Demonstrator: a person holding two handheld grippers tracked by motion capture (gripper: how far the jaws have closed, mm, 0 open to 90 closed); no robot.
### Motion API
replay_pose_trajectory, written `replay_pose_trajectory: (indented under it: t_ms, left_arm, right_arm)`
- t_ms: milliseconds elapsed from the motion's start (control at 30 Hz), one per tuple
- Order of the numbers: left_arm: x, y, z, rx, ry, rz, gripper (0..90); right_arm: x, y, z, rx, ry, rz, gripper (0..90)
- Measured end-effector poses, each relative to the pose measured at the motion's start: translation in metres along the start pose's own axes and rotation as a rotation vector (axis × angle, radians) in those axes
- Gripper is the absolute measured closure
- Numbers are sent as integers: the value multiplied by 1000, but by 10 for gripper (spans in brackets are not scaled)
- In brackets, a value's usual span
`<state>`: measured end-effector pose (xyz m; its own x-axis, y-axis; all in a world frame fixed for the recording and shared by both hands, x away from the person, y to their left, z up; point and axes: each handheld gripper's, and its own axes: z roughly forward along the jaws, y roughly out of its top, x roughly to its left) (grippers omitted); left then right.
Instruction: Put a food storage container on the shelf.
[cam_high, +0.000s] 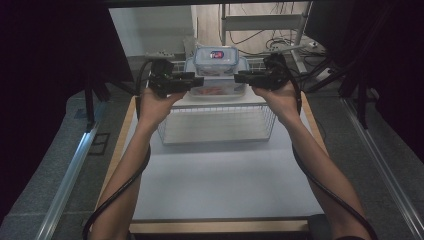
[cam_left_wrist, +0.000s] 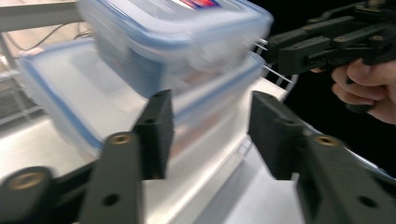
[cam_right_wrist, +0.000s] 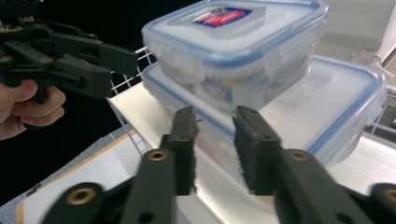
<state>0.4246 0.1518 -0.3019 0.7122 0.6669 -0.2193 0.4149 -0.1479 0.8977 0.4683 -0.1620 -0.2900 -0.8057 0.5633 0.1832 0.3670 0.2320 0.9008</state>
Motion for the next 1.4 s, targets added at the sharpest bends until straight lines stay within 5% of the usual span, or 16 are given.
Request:
replay_pose_trajectory:
  t_ms: [267,433,800,1400]
  left_arm:
    - [-29,-40,-6,-4,37,109,240]
    - [-42,-72,-10,19,46,132,162]
    - [-60,-125,-26,52,98,140,66]
    - [-80,-183,-44,98,192,172,34]
  right_arm:
    - [19,-35,-17,23,-28,-75,378]
    - [34,-69,-25,57,-41,-127,266]
    - [49,-128,-42,86,-50,-143,172]
    - [57,-181,-67,101,-120,-137,97]
